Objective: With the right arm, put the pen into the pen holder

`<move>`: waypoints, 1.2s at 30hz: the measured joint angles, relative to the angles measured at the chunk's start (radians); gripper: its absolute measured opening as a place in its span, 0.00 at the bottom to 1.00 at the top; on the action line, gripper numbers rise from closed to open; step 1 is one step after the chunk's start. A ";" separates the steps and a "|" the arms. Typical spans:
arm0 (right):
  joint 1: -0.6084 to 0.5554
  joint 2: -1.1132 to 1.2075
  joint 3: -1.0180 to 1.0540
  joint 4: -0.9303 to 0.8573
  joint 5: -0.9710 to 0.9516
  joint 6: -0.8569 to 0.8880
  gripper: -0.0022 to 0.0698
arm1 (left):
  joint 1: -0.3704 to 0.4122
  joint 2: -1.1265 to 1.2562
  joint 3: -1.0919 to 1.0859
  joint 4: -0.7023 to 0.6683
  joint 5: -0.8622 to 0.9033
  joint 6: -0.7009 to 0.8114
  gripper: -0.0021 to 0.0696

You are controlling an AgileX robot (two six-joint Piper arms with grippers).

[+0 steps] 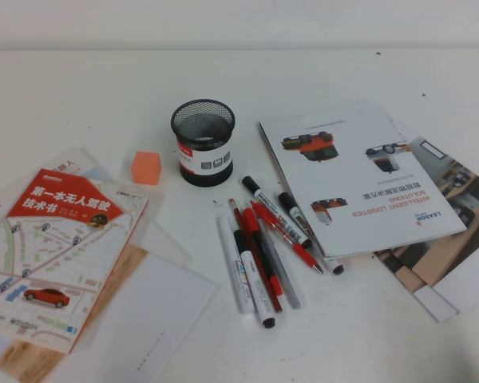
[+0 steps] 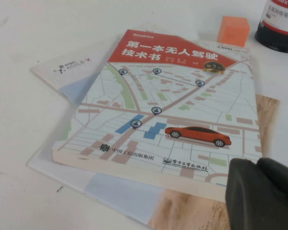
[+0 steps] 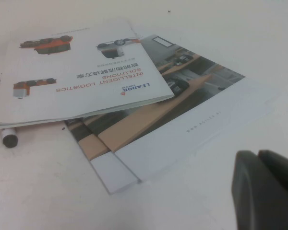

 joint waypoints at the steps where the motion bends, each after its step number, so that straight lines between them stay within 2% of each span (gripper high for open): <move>1: 0.000 0.000 0.000 0.000 0.000 0.000 0.00 | 0.000 0.000 0.000 0.000 0.000 0.000 0.03; 36: 0.000 0.000 0.000 0.007 -0.014 0.000 0.00 | 0.000 0.000 0.000 0.000 0.000 0.000 0.03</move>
